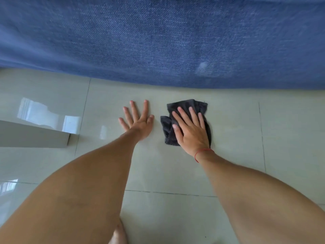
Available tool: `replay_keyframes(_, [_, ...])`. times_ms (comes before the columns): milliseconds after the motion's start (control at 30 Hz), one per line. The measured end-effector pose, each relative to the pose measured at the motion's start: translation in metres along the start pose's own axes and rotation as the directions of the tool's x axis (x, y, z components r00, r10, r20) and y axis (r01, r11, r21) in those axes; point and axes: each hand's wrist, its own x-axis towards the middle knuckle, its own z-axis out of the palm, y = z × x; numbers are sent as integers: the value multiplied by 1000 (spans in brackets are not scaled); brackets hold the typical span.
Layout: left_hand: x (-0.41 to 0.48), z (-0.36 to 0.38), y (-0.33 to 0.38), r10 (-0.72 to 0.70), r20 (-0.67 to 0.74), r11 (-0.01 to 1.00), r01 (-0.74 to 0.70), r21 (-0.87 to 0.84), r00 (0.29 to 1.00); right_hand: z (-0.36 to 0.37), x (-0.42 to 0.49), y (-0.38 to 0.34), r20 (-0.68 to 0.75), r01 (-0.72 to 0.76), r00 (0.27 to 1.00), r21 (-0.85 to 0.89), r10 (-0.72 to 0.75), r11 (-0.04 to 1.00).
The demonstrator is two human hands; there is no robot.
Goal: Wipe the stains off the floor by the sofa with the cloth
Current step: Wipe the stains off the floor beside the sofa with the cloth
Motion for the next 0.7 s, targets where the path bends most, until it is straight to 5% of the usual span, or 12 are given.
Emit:
replay_keyframes(100, [-1,1,-1,5,-9,1000,-5,-10,1000,-9,-22,34,-32,-259,965,-25,259,965])
replay_keyframes(167, [-1,2,-1,9,-14,1000,-9,-15,1000,-18,-32,60,-74,-473,879,-13,471,881])
replay_keyframes(300, [-1,2,1,11,-16,1000,-11,-6,1000,-27,-20,78,-42,-612,790,15,612,791])
replay_keyframes(533, [-3,2,2,3,-21,1000,-3,6,1000,-17,38,41,-21,-563,825,31,564,826])
replay_keyframes(700, [-1,3,3,-8,-21,1000,8,7,1000,-3,50,-29,10,-282,960,17,281,959])
